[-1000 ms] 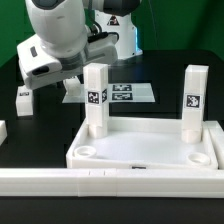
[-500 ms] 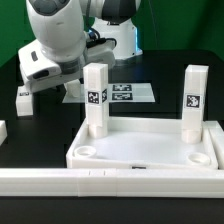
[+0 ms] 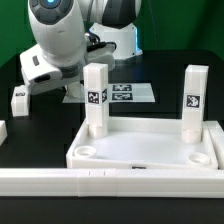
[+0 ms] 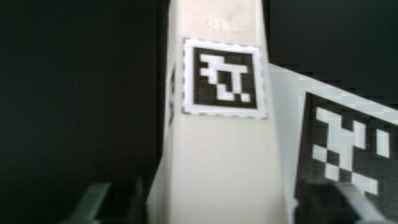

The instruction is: Assemble desk

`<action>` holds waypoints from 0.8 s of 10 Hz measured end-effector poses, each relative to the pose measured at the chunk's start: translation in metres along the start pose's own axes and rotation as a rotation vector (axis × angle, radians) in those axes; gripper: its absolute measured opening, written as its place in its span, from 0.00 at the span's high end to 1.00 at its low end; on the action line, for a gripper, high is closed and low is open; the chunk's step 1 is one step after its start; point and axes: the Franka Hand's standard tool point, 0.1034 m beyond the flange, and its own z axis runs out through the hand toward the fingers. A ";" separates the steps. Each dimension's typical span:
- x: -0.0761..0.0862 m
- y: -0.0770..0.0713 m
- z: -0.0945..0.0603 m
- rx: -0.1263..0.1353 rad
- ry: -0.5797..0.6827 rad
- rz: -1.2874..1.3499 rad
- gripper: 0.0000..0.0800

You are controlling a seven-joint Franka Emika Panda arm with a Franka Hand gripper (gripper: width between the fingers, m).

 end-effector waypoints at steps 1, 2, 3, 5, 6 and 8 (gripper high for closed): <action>0.000 0.000 0.000 0.000 0.000 0.000 0.65; 0.000 0.000 0.000 0.000 0.000 0.000 0.64; 0.000 0.001 0.000 0.004 0.000 -0.004 0.64; -0.009 0.004 -0.019 0.067 -0.030 -0.009 0.64; -0.012 0.004 -0.039 0.086 -0.046 -0.019 0.64; -0.009 0.004 -0.078 0.090 -0.044 -0.030 0.64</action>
Offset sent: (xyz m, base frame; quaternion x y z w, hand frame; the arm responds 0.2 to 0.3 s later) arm 0.0101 -0.0065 0.0130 0.0655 -0.0023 -0.0134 0.9978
